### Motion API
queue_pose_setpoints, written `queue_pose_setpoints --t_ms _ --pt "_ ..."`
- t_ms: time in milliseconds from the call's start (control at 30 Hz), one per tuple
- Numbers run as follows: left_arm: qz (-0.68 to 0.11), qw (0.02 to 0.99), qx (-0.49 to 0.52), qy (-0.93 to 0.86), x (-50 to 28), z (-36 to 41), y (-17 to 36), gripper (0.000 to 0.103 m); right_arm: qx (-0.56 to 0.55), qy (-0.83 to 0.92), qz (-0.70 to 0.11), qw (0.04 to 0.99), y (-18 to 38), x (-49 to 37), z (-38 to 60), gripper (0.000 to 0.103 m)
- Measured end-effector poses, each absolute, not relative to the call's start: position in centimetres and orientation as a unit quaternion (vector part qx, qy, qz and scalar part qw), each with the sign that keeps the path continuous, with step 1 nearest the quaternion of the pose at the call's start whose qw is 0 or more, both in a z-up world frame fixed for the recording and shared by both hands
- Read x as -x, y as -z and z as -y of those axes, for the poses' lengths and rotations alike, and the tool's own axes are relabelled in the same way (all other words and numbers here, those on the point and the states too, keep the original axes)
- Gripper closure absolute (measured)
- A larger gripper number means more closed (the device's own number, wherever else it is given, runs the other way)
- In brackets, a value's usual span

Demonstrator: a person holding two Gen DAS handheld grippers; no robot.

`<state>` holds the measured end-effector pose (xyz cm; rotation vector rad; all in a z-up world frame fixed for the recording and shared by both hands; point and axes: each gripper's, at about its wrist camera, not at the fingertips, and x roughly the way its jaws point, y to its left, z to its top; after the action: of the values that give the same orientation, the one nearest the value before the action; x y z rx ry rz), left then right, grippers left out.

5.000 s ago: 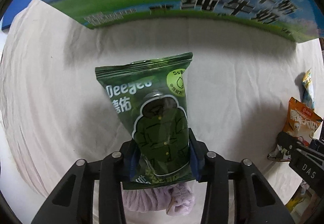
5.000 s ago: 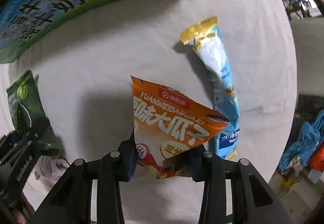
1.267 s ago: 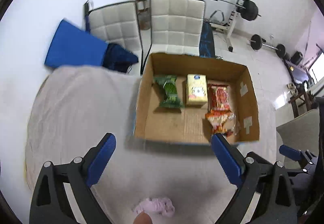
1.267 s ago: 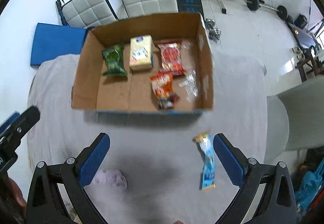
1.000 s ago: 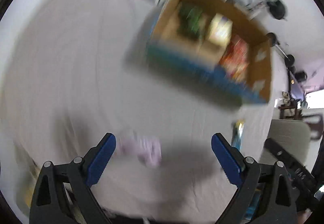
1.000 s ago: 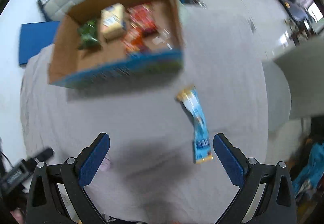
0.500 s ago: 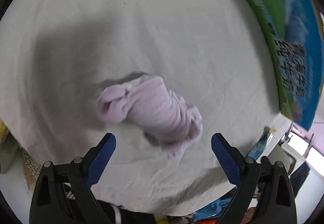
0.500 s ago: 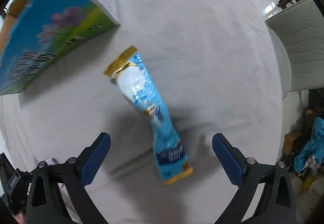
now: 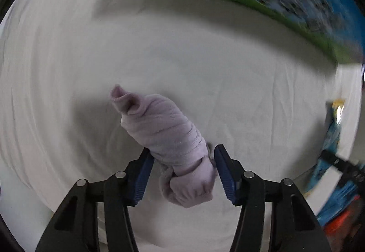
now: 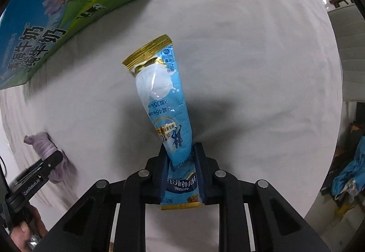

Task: Organize soft objects
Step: 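Grasp the lilac sock with left tool while right tool grasps blue ice-pop wrapper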

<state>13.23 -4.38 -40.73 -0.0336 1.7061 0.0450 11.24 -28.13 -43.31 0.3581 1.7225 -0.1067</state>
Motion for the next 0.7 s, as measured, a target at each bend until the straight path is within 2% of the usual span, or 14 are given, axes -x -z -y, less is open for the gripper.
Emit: queue_pose_setpoints --t_ms 100,200,267,333,500,700 --pt "-0.759 0.651 0.003 -0.023 -14.0 5.2 41.6 0.050 -0.156 0.057 -0.752 0.638 43.7 -11.5 27.6 0.079" --pt "-0.762 0.645 0.056 -0.034 -14.4 4.1 42.3 0.049 -0.136 0.066 -0.753 0.640 43.6 -11.4 26.8 0.080" --pt "-0.756 0.649 0.076 -0.037 -14.4 3.6 42.2 0.050 -0.120 0.070 -0.753 0.644 43.5 -11.3 25.9 0.084" --pt "-0.747 0.659 0.077 -0.040 -14.2 3.4 41.9 0.066 -0.118 0.070 -0.752 0.645 43.2 -11.2 25.1 0.085" --pt "-0.734 0.675 0.066 -0.021 -13.1 2.9 40.6 0.069 -0.129 0.049 -0.746 0.652 42.0 -11.1 24.2 0.086" --pt "-0.712 0.700 0.056 0.010 -12.7 2.0 36.7 0.070 -0.154 0.013 -0.731 0.665 38.2 -10.6 23.2 0.087"
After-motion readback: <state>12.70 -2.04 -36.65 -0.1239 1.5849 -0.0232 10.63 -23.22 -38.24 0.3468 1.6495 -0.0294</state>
